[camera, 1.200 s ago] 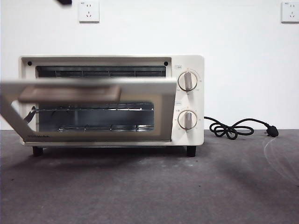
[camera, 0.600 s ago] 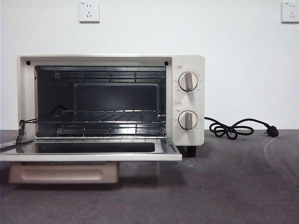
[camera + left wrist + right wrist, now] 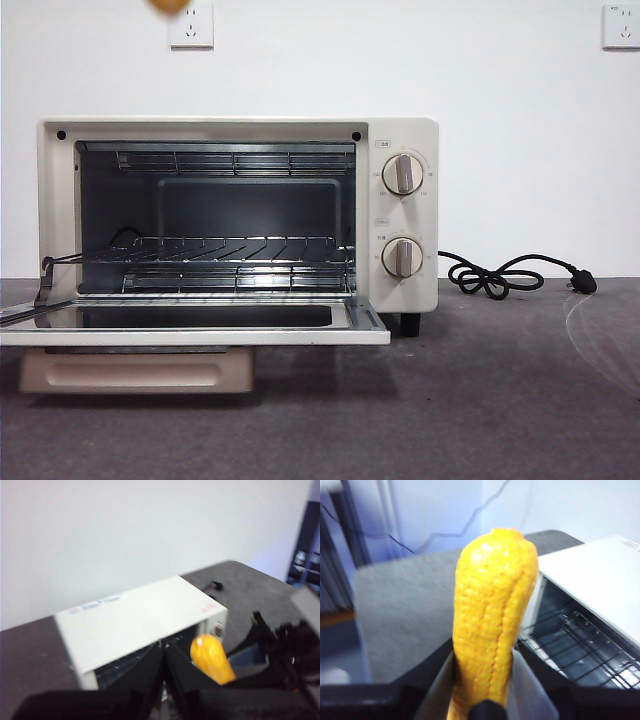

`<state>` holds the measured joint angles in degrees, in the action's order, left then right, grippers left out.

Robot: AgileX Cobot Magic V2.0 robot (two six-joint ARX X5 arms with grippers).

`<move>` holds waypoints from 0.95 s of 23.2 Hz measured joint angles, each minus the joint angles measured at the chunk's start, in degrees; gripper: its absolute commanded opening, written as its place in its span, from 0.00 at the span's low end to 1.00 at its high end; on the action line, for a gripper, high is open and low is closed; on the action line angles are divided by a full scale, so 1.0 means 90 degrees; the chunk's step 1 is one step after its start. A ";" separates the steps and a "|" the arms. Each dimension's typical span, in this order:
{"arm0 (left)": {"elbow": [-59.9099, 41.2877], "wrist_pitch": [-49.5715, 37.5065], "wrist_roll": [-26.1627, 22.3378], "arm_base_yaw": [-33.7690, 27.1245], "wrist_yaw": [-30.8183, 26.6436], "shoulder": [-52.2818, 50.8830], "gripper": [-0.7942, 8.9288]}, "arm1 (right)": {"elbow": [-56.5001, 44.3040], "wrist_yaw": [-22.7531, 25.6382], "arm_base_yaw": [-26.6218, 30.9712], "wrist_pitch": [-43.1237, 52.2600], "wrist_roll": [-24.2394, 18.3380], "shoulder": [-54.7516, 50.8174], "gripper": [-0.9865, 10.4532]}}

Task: Take the corn from the table,put the corn in the oven

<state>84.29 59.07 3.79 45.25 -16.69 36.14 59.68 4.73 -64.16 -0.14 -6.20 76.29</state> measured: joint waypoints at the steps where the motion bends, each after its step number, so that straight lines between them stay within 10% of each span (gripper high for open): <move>1: 0.0000 0.0000 0.0019 0.0005 -0.0095 -0.0078 0.08 | 0.0000 0.0143 -0.0027 0.0027 -0.0170 0.0124 0.07; 22: -0.0007 0.0214 0.0039 0.0010 -0.0459 -0.0396 0.08 | 0.1409 0.3213 -0.0146 0.0631 -0.4323 0.3092 0.07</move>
<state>84.23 60.99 4.14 45.34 -20.82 32.58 72.36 33.65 -65.47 5.54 -45.10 104.12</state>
